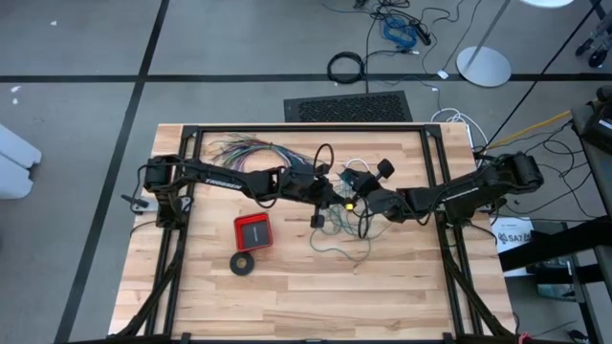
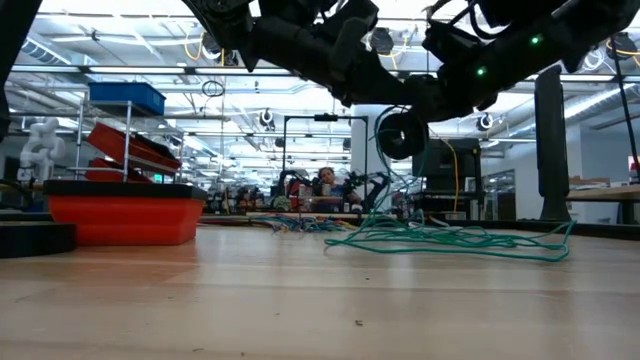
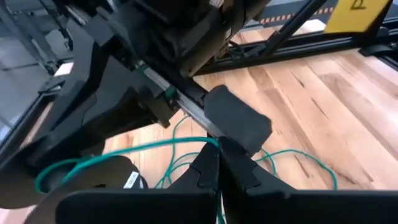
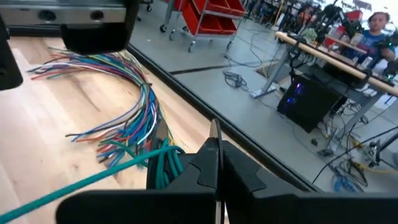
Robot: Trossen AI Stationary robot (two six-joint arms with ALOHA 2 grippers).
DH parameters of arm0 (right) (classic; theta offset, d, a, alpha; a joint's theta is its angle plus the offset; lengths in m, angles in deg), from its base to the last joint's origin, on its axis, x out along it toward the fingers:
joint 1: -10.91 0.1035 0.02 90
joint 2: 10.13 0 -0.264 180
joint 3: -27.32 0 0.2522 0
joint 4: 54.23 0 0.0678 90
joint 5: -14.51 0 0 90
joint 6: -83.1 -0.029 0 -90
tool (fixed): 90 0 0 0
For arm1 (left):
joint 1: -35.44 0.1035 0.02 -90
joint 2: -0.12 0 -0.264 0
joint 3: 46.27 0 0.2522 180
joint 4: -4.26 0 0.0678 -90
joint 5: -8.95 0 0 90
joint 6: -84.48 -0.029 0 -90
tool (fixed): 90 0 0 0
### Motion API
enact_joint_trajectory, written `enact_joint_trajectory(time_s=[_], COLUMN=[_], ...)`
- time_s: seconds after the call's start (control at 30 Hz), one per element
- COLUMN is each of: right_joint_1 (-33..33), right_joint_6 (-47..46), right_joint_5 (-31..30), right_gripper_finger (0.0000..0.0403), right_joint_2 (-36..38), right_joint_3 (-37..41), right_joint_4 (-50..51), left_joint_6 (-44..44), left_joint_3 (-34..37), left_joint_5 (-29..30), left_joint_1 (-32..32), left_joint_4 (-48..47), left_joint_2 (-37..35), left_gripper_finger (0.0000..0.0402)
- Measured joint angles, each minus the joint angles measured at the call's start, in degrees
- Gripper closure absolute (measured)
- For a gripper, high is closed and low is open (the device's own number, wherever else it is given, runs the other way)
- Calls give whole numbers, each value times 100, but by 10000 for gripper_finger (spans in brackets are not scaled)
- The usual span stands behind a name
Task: Coil cords
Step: Coil the green wire onto the spool
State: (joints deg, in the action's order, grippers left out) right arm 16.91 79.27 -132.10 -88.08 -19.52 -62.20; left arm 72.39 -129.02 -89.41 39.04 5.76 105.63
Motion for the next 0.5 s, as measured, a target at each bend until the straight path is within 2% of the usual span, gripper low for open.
enact_joint_trajectory(time_s=[0.2,0.37,0.5], right_joint_1=[-15,-55,-74], right_joint_6=[241,341,410], right_joint_5=[19,310,435], right_gripper_finger=[403,403,403], right_joint_2=[129,138,138], right_joint_3=[-5,-5,-5], right_joint_4=[-453,-858,-1081], left_joint_6=[-27,-15,71], left_joint_3=[24,11,17], left_joint_5=[243,274,553], left_joint_1=[-13,-31,-26], left_joint_4=[-59,183,180], left_joint_2=[92,287,404], left_gripper_finger=[400,400,400])
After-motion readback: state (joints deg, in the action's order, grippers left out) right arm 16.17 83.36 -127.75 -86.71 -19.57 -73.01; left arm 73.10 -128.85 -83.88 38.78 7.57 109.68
